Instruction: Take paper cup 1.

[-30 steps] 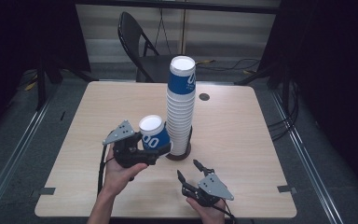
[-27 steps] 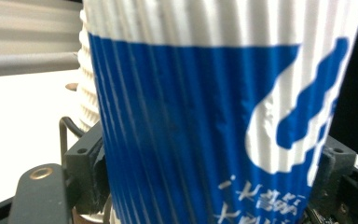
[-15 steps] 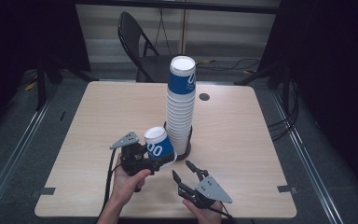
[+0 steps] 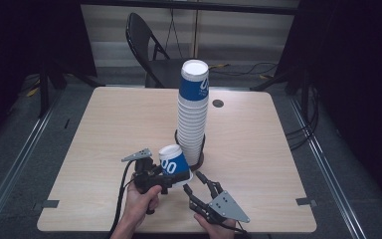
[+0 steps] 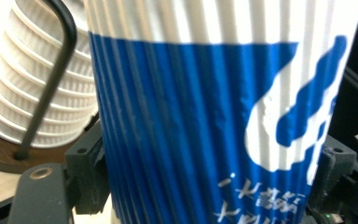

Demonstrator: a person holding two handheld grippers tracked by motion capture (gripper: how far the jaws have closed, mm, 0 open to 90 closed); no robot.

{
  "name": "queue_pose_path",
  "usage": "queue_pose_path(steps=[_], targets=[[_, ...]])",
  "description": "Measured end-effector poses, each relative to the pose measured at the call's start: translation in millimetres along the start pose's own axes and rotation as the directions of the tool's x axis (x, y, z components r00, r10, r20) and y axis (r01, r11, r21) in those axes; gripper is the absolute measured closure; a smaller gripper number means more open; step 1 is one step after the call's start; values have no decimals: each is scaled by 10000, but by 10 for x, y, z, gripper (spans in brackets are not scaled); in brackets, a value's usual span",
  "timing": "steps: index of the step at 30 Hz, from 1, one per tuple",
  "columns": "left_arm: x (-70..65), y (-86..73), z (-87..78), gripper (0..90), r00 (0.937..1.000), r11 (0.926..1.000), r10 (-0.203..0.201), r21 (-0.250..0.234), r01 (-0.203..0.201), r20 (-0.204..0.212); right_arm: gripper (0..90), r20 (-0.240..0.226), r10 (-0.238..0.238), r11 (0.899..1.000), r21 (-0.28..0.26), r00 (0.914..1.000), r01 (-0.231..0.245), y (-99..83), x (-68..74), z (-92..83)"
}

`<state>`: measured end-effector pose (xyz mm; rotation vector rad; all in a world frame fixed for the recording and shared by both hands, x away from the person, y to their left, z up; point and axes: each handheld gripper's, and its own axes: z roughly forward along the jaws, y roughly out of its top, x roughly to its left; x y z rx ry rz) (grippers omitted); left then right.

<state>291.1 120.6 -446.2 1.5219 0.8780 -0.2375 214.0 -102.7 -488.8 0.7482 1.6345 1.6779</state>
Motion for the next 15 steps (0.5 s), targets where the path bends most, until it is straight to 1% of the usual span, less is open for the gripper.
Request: queue_pose_path(steps=[1, 2, 3, 4, 5, 7, 8, 10, 11, 12, 13, 14, 15], targets=[[-6, -8, 5, 200, 9998, 9998, -200, -73, 201, 52, 497, 33, -28, 10000, -29, 10000, 28, 1, 2, 2], [-10, -13, 9, 200, 9995, 9995, -301, -55, 301, 85, 503, 64, -40, 10000, -57, 10000, 41, 0, 6, 1], [-8, -20, 14, 200, 9995, 9996, -281, 21, 281, 109, 511, 66, -43, 9999, -102, 10000, 44, 0, 6, 2], [-14, -29, 21, 200, 9991, 9992, -390, 0, 390, 148, 521, 19, -33, 9999, -161, 10000, 33, 1, 6, 3], [-10, -47, 28, 200, 9981, 9985, -554, 58, 553, 278, 528, -7, -45, 9998, -188, 10000, 45, 2, 7, 5], [-4, -67, 38, 200, 9964, 9969, -783, 86, 781, 337, 547, -5, -114, 9997, -198, 9999, 114, 6, 8, 7], [-3, -85, 47, 200, 9948, 9953, -963, 73, 961, 319, 549, -22, -111, 9997, -202, 9999, 111, 8, 10, 7], [1, -115, 70, 200, 9918, 9928, -1195, 147, 1190, 451, 561, 6, -152, 9997, -201, 9999, 152, 5, 9, 15], [-6, -140, 88, 200, 9910, 9919, -1252, 257, 1241, 466, 564, 31, -152, 9997, -213, 9999, 153, 4, 9, 19], [-6, -140, 88, 200, 9910, 9919, -1252, 257, 1241, 466, 564, 31, -152, 9997, -213, 9999, 153, 4, 9, 19], [-10, -155, 99, 200, 9893, 9903, -1381, 250, 1370, 480, 566, -7, -159, 9996, -219, 9999, 159, 3, 5, 26], [-5, -168, 105, 200, 9884, 9898, -1410, 263, 1397, 565, 569, 20, -183, 9995, -249, 9998, 183, 2, 4, 35], [-7, -178, 111, 200, 9888, 9902, -1374, 315, 1358, 577, 577, 25, -190, 9994, -275, 9998, 191, 1, 3, 39]])
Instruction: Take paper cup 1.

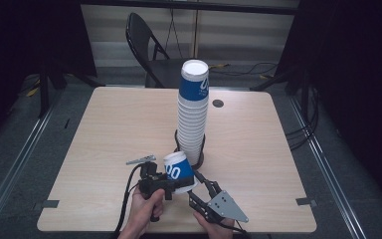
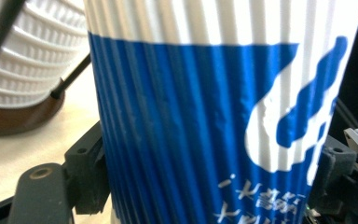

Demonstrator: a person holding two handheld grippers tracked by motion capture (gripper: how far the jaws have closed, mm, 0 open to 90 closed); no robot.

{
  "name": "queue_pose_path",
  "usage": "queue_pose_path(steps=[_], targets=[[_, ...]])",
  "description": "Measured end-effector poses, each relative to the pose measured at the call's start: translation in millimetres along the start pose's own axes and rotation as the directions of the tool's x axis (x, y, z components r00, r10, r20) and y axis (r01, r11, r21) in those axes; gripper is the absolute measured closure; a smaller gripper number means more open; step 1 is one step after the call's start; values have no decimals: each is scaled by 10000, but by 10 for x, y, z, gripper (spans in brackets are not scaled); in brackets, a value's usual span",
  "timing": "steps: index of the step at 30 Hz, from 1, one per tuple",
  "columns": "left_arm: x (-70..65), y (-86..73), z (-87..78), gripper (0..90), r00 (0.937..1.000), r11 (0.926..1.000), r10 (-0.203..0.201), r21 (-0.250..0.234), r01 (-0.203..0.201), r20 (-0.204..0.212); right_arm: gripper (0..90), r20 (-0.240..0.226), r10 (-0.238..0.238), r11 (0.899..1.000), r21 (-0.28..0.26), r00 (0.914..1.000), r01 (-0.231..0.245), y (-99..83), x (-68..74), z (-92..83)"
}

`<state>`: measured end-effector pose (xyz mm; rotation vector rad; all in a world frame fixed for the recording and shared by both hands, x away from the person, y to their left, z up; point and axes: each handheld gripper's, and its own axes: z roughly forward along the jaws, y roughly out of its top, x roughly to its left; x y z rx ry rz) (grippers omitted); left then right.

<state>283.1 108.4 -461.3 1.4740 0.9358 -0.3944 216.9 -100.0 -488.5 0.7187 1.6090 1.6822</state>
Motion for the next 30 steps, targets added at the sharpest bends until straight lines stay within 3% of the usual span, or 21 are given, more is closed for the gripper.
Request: queue_pose_path(steps=[11, 16, 20, 30], targets=[[-54, -84, 84, 200, 9995, 9995, -91, 297, 82, 291, 642, 221, -210, 9989, -412, 9995, 219, -18, -16, 60], [-50, -88, 93, 192, 9995, 9996, 3, 280, -12, 320, 715, 393, -366, 9983, -435, 9986, 383, -36, -25, 70], [-33, -85, 86, 170, 9989, 9998, 127, 134, -133, 461, 830, 580, -560, 9972, -461, 9967, 587, -46, -37, 57], [-39, -21, 98, 145, 9973, 9983, 590, -1, -590, 427, 855, 784, -529, 9978, -349, 9955, 557, -32, -49, 23]])
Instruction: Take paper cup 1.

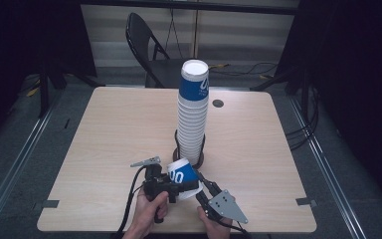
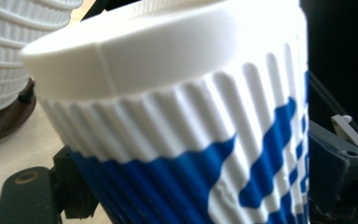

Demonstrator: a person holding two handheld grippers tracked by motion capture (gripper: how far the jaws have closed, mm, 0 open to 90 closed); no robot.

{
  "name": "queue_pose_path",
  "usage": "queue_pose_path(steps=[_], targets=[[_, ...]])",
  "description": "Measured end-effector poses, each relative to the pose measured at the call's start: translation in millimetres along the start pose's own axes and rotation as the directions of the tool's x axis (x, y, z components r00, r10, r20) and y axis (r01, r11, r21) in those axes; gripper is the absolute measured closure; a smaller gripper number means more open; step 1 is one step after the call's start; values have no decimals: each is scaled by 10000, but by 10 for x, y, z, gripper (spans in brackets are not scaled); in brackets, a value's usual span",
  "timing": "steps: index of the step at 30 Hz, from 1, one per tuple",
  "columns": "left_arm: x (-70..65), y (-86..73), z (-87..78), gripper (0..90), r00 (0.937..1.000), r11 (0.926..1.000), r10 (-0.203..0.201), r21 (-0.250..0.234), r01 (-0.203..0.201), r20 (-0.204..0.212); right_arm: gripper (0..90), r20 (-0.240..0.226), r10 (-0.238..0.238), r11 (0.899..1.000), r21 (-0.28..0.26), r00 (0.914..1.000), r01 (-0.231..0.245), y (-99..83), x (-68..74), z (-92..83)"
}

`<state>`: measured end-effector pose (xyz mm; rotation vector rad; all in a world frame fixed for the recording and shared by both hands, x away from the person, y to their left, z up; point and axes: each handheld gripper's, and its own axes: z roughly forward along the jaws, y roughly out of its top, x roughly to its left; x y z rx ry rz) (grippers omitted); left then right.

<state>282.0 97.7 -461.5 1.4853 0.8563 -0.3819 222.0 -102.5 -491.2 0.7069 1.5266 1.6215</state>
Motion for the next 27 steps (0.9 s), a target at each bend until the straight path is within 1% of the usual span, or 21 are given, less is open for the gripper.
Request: queue_pose_path(steps=[1, 3, 4, 5, 6, 7, 8, 9, 10, 12, 14, 15, 16, 17, 18, 19, 20, 21, 22, 25, 27], targets=[[0, 0, 0, 143, 10000, 10000, 0, 0, 0, 0, 855, 0, 0, 10000, 0, 10000, 0, 0, 0, 0], [3, 19, -2, 142, 9999, 9999, 134, 90, -134, -13, 855, 20, 49, 10000, 15, 10000, -49, 3, -3, -5], [-4, 23, 0, 143, 10000, 10000, 96, 1, -96, 22, 855, 13, 53, 10000, -1, 10000, -53, 4, -5, -6], [-1, 28, -1, 142, 9999, 9999, 143, -54, -143, -2, 856, 10, 80, 10000, -22, 10000, -80, 6, -5, -9], [0, 39, -7, 142, 9998, 9998, 194, -47, -194, -74, 855, 1, 66, 10000, -1, 10000, -66, 7, -5, -13], [-1, 52, -11, 141, 9998, 9998, 142, -146, -144, -130, 855, 0, 75, 10000, 13, 10000, -75, 8, -4, -17], [-4, 88, -29, 147, 9996, 9995, 169, -281, -176, -226, 856, -9, 93, 9999, 60, 10000, -93, 8, -3, -28], [-4, 88, -29, 152, 9996, 9995, 169, -281, -176, -226, 856, -9, 93, 9999, 60, 10000, -93, 8, -3, -28], [-4, 118, -55, 149, 9986, 9987, 439, -244, -447, -303, 856, -33, 142, 9999, 98, 9999, -142, 13, -4, -37], [-7, 139, -68, 147, 9975, 9977, 641, -217, -647, -298, 856, -65, 140, 9998, 127, 9999, -139, 17, -7, -41], [-3, 144, -68, 142, 9977, 9977, 618, -267, -625, -261, 856, -94, 167, 9997, 153, 9998, -166, 22, -7, -42], [8, 149, -74, 142, 9969, 9969, 734, -268, -742, -294, 856, -135, 157, 9997, 176, 9998, -154, 25, -7, -43], [16, 154, -79, 131, 9959, 9961, 806, -338, -821, -416, 857, -160, 212, 9993, 307, 9996, -207, 25, -3, -43], [16, 154, -79, 132, 9959, 9961, 806, -338, -821, -416, 857, -189, 232, 9991, 346, 9996, -226, 23, -3, -44], [24, 160, -84, 132, 9947, 9952, 915, -308, -930, -464, 857, -189, 232, 9991, 346, 9996, -226, 23, -3, -44], [31, 165, -80, 138, 9949, 9951, 901, -361, -918, -462, 857, -192, 247, 9988, 416, 9995, -239, 21, -2, -45], [49, 171, -78, 130, 9919, 9923, 1200, -273, -1212, -426, 857, -239, 277, 9983, 525, 9993, -264, 15, -7, -50], [49, 171, -78, 126, 9919, 9923, 1200, -273, -1212, -426, 857, -239, 277, 9983, 525, 9993, -264, 15, -7, -50], [49, 172, -77, 126, 9906, 9911, 1277, -305, -1293, -486, 857, -280, 312, 9981, 549, 9991, -296, 14, -10, -50], [66, 180, -78, 105, 9849, 9857, 1636, -307, -1655, -569, 858, -380, 383, 9965, 764, 9985, -353, 13, -17, -56], [83, 193, -78, 91, 9848, 9858, 1621, -337, -1644, -621, 858, -444, 420, 9958, 830, 9981, -382, 13, -19, -58]])
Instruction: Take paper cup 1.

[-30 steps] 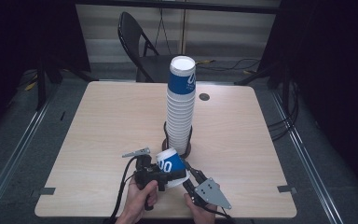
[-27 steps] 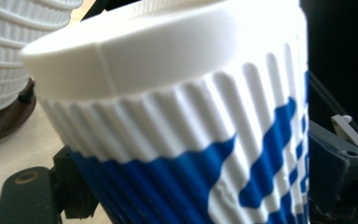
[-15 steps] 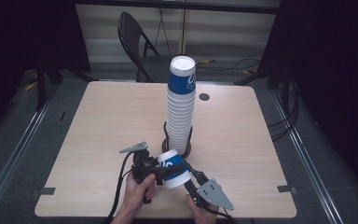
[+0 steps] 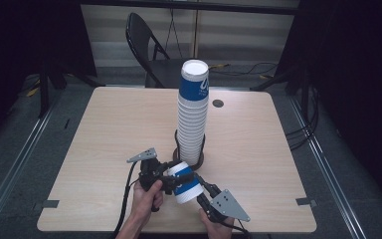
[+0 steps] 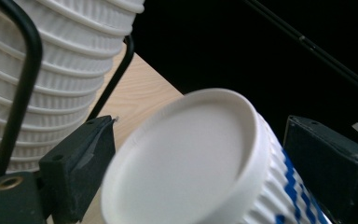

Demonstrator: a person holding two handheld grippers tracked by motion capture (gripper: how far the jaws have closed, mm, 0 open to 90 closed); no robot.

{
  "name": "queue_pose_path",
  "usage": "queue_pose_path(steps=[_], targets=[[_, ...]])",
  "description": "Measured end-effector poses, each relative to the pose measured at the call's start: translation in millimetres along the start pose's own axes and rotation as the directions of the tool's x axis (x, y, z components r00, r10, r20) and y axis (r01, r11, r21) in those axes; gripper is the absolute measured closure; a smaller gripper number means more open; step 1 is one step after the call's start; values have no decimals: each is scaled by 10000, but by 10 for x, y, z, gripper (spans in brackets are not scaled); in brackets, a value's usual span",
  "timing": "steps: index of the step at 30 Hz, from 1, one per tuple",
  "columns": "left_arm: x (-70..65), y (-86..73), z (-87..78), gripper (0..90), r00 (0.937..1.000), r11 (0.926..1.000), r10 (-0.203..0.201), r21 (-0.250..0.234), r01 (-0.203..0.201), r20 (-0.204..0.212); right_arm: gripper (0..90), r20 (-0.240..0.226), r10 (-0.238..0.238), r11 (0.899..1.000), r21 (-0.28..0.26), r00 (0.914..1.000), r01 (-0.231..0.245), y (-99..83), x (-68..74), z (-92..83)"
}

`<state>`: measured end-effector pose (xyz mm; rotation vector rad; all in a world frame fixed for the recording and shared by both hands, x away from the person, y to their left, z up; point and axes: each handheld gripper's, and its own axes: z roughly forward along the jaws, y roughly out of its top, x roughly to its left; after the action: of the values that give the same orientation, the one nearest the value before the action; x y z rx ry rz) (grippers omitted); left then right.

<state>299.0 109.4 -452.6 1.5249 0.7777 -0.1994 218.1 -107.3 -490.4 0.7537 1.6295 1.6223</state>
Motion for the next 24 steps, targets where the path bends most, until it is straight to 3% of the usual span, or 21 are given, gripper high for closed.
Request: queue_pose_path(steps=[3, 6, 11, 13, 14, 15, 16, 19, 20, 21, 22, 23, 24], targets=[[2, 23, -1, 66, 9984, 9987, 503, -56, -505, -272, 859, -110, 96, 9997, 220, 9999, -94, 5, -16, 2], [9, 46, -15, 67, 9966, 9973, 732, -86, -736, -370, 859, -82, 133, 9995, 273, 9999, -130, 7, -25, 0], [15, 102, -84, 160, 9880, 9908, 1298, -277, -1326, -840, 860, -233, 317, 9978, 598, 9992, -302, 6, -46, -16], [18, 106, -102, 149, 9856, 9894, 1398, -266, -1429, -956, 860, -237, 344, 9974, 641, 9991, -329, 6, -50, -21], [24, 107, -116, 157, 9814, 9847, 1675, -319, -1711, -938, 860, -266, 356, 9970, 696, 9990, -336, 7, -52, -26], [11, 108, -134, 156, 9705, 9771, 2052, -303, -2105, -1263, 860, -304, 414, 9953, 885, 9987, -385, 6, -54, -35], [11, 108, -134, 157, 9705, 9771, 2052, -303, -2105, -1263, 860, -304, 414, 9953, 885, 9987, -385, 6, -54, -35], [1, 109, -155, 157, 9541, 9663, 2481, -261, -2559, -1678, 860, -295, 464, 9919, 1195, 9985, -426, -4, -69, -31], [-6, 103, -167, 157, 9426, 9580, 2754, -277, -2854, -1888, 861, -261, 556, 9885, 1419, 9981, -513, -4, -82, -31], [-6, 103, -167, 157, 9426, 9580, 2754, -277, -2854, -1888, 861, -215, 561, 9865, 1554, 9982, -521, -3, -92, -32], [-7, 99, -176, 157, 9361, 9519, 2898, -414, -3035, -1992, 861, -215, 561, 9865, 1554, 9982, -521, -3, -92, -32], [-22, 91, -200, 159, 9161, 9363, 3366, -260, -3502, -2180, 861, -190, 671, 9809, 1840, 9976, -625, -2, -117, -34], [-22, 91, -200, 159, 9161, 9363, 3366, -260, -3502, -2180, 861, -190, 671, 9809, 1840, 9976, -625, -2, -117, -34]])
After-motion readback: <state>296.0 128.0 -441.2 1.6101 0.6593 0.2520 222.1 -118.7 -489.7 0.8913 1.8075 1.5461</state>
